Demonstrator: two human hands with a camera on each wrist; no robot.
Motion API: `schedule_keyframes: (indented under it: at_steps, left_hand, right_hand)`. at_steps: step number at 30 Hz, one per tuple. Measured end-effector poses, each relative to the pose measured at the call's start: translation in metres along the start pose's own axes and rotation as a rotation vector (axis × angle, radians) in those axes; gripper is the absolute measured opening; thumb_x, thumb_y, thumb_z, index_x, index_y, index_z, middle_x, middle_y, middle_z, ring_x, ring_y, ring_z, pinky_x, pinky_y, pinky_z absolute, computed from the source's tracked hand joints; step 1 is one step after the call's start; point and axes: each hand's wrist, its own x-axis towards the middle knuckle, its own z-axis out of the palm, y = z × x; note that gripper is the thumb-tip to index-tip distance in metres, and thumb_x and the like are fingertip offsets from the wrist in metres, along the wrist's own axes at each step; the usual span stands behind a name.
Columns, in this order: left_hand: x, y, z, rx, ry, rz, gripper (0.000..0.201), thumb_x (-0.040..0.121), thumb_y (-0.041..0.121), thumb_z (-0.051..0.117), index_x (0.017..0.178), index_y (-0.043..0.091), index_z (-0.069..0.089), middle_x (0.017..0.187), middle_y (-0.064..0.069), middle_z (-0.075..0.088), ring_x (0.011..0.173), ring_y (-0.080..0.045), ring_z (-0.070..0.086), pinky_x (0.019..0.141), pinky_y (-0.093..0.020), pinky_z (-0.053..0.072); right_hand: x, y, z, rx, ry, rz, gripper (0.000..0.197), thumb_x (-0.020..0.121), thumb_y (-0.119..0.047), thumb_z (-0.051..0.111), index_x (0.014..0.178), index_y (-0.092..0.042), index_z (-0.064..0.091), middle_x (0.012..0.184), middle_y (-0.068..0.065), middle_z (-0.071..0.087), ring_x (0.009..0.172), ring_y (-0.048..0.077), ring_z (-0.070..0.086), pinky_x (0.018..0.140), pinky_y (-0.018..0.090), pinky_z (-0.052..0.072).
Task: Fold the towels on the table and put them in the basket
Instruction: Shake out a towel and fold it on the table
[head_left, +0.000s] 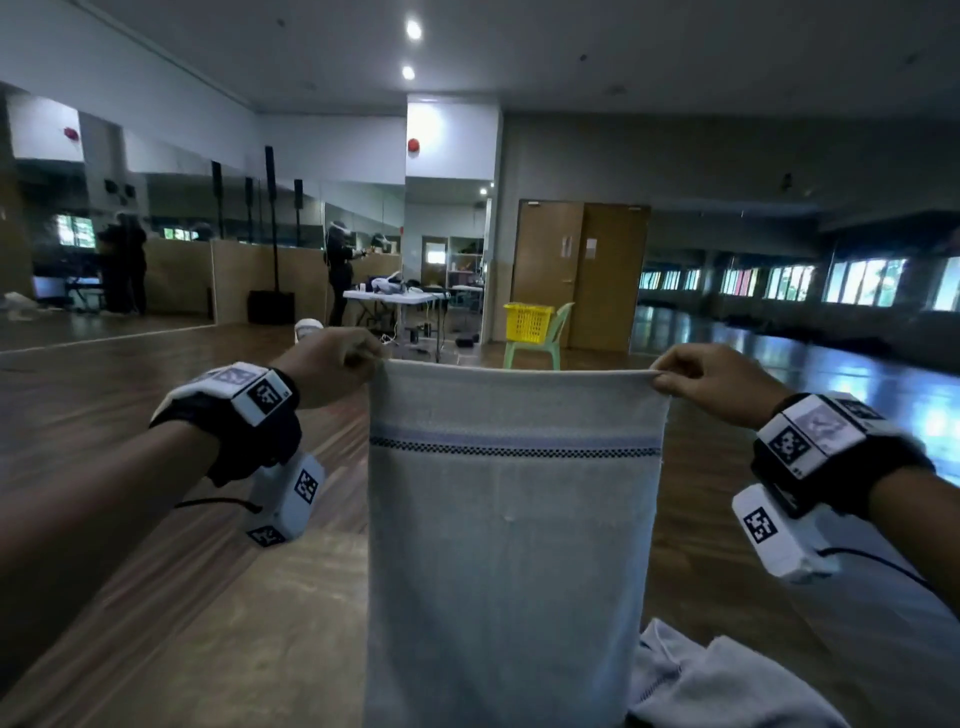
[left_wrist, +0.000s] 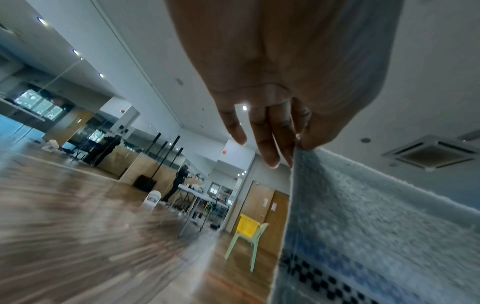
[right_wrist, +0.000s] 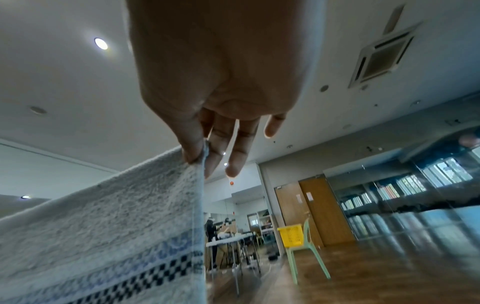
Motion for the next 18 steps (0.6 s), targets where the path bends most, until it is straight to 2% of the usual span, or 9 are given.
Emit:
schedule_keyframes:
  at_steps: [2,4,6,7,9,13,15,16,18]
  left_hand:
    - [-0.018,-0.012,0.033,0.060,-0.075,-0.020,0.013,0.087,0.010,0.060,0.097,0.008,0.067,0.092,-0.005,0.064,0.089,-0.026,0.062,0.066,-0.020,0.040]
    - [-0.042,-0.026,0.071,0.066,-0.197,-0.055,0.018,0.084,0.015,0.060,0.096,0.005,0.068,0.094,-0.012,0.067,0.091,-0.031,0.063,0.069,-0.024,0.040]
    - [-0.073,-0.034,0.109,0.067,-0.350,-0.093,0.020,0.086,0.009,0.057,0.102,0.003,0.068,0.101,-0.015,0.068,0.096,-0.029,0.063,0.079,-0.029,0.046]
    - [-0.090,-0.038,0.127,0.099,-0.422,-0.115,0.022,0.087,0.008,0.055,0.106,0.005,0.067,0.105,-0.012,0.068,0.098,-0.027,0.062,0.083,-0.029,0.046]
    - [-0.123,-0.048,0.160,0.188,-0.530,-0.127,0.025,0.088,0.014,0.054,0.110,0.015,0.067,0.109,-0.003,0.068,0.102,-0.022,0.061,0.084,-0.027,0.044]
    - [-0.178,-0.067,0.211,0.264,-0.726,-0.124,0.023,0.088,0.023,0.054,0.107,0.022,0.066,0.110,0.001,0.068,0.102,-0.021,0.062,0.086,-0.032,0.048]
    - [-0.196,-0.073,0.227,0.269,-0.768,-0.126,0.021,0.088,0.025,0.054,0.105,0.023,0.067,0.110,0.002,0.068,0.101,-0.020,0.061,0.086,-0.032,0.048]
    - [-0.203,-0.076,0.233,0.261,-0.774,-0.128,0.021,0.088,0.026,0.054,0.105,0.024,0.066,0.112,0.003,0.068,0.103,-0.019,0.061,0.087,-0.032,0.047]
    - [-0.211,-0.078,0.241,0.237,-0.785,-0.144,0.019,0.089,0.025,0.055,0.105,0.025,0.065,0.114,0.002,0.066,0.106,-0.021,0.059,0.088,-0.032,0.046]
  right_hand:
    - [-0.009,0.023,0.034,-0.033,-0.089,0.043,0.013,0.086,-0.024,0.063,0.080,-0.036,0.061,0.089,-0.009,0.069,0.089,0.017,0.063,0.093,0.052,0.044]
    - [-0.025,0.046,0.074,-0.078,-0.197,0.072,0.014,0.085,-0.030,0.063,0.076,-0.040,0.059,0.084,-0.020,0.065,0.090,0.013,0.062,0.096,0.055,0.039]
    - [-0.050,0.064,0.117,-0.084,-0.315,0.095,0.019,0.086,-0.025,0.063,0.075,-0.039,0.057,0.087,-0.013,0.067,0.089,0.015,0.062,0.090,0.044,0.046]
    - [-0.065,0.068,0.136,-0.083,-0.381,0.101,0.019,0.087,-0.021,0.062,0.077,-0.036,0.057,0.090,-0.006,0.068,0.089,0.017,0.062,0.085,0.038,0.048]
    - [-0.095,0.081,0.174,-0.094,-0.506,0.119,0.013,0.089,-0.017,0.059,0.083,-0.029,0.057,0.094,0.000,0.068,0.090,0.020,0.063,0.080,0.035,0.048]
    - [-0.150,0.101,0.233,-0.232,-0.652,0.128,0.015,0.092,-0.025,0.052,0.083,-0.037,0.051,0.101,-0.010,0.064,0.106,0.013,0.058,0.091,0.031,0.034]
    - [-0.169,0.109,0.253,-0.297,-0.679,0.132,0.012,0.091,-0.029,0.050,0.087,-0.040,0.053,0.107,-0.013,0.066,0.109,0.010,0.056,0.098,0.036,0.030]
    - [-0.175,0.112,0.260,-0.324,-0.699,0.129,0.011,0.091,-0.031,0.049,0.088,-0.041,0.054,0.107,-0.013,0.066,0.110,0.010,0.055,0.097,0.037,0.028]
    - [-0.184,0.117,0.268,-0.343,-0.729,0.139,0.007,0.090,-0.034,0.049,0.089,-0.039,0.054,0.104,-0.012,0.067,0.109,0.010,0.055,0.086,0.034,0.021]
